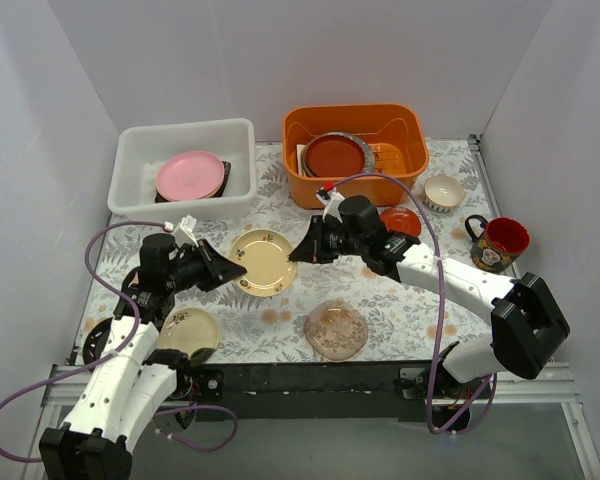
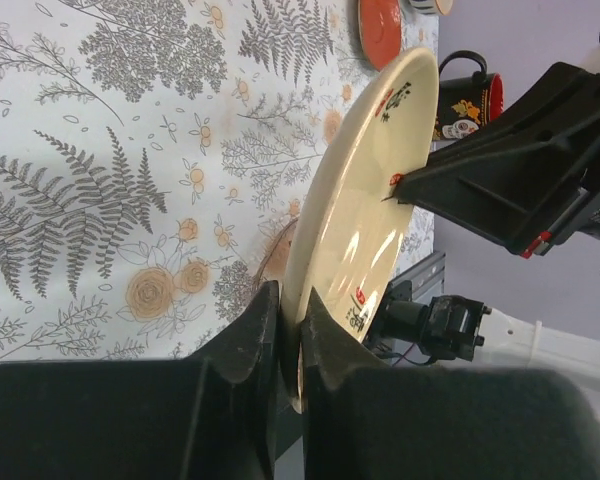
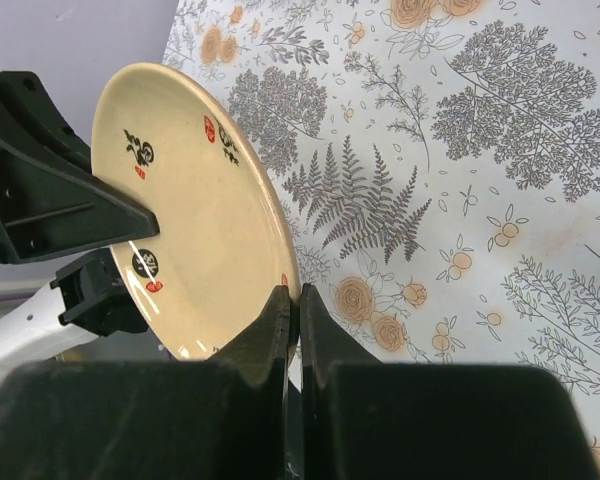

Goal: Place the plates into the plastic bin on the countertop
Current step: Place the plate in the plastic bin.

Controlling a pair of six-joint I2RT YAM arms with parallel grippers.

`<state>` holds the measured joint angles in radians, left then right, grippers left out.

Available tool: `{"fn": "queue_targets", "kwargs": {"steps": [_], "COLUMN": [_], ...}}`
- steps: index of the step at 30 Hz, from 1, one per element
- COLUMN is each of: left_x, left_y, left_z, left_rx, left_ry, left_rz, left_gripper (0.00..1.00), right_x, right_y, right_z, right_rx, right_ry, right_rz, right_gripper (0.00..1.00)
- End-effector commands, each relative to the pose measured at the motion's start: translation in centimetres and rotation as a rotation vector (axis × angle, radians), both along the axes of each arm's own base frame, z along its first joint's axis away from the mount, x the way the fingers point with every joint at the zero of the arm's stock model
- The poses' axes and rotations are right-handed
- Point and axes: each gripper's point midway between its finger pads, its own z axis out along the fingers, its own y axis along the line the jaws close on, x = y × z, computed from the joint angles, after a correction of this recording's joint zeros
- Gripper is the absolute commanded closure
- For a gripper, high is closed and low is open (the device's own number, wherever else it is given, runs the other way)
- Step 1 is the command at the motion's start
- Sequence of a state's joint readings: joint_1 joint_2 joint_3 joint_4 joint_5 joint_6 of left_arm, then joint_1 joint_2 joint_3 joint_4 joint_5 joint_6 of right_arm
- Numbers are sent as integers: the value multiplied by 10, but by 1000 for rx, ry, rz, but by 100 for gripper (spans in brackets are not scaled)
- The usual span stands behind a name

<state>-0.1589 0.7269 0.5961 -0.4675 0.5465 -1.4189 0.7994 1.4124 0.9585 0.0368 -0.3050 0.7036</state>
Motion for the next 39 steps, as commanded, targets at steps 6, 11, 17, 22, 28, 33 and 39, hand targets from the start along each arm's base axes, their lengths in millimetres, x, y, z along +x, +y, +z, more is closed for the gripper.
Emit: {"fn": "queue_targets", "kwargs": {"steps": [6, 11, 17, 22, 28, 33, 39], "left_x": [4, 10, 21, 35, 57, 72, 95], "left_y": [1, 1, 1, 1, 1, 2, 4], "left_z": [-2, 4, 11, 29, 49, 58, 73], "left_rx": [-4, -3, 11, 20, 49, 66, 97], "left_ry": [3, -3, -17, -59, -103, -114, -137], "left_rz": [17, 24, 31, 40, 37, 48, 67], "left_gripper": [100, 100, 100, 100, 100, 100, 100], "right_x": [-3, -1, -1, -1, -9, -15, -22], "right_y": [3, -5, -14, -25, -39, -48, -57], "right_z": [35, 32, 24, 21, 12, 9, 2], "right_rx": [99, 81, 46, 21, 14, 12, 5], "right_ry": [-93, -113, -116, -126, -115, -118, -112], "right_rz": [26, -6, -39, -73, -100, -111, -128], "right_gripper": [57, 26, 16, 11, 8, 6, 5]}}
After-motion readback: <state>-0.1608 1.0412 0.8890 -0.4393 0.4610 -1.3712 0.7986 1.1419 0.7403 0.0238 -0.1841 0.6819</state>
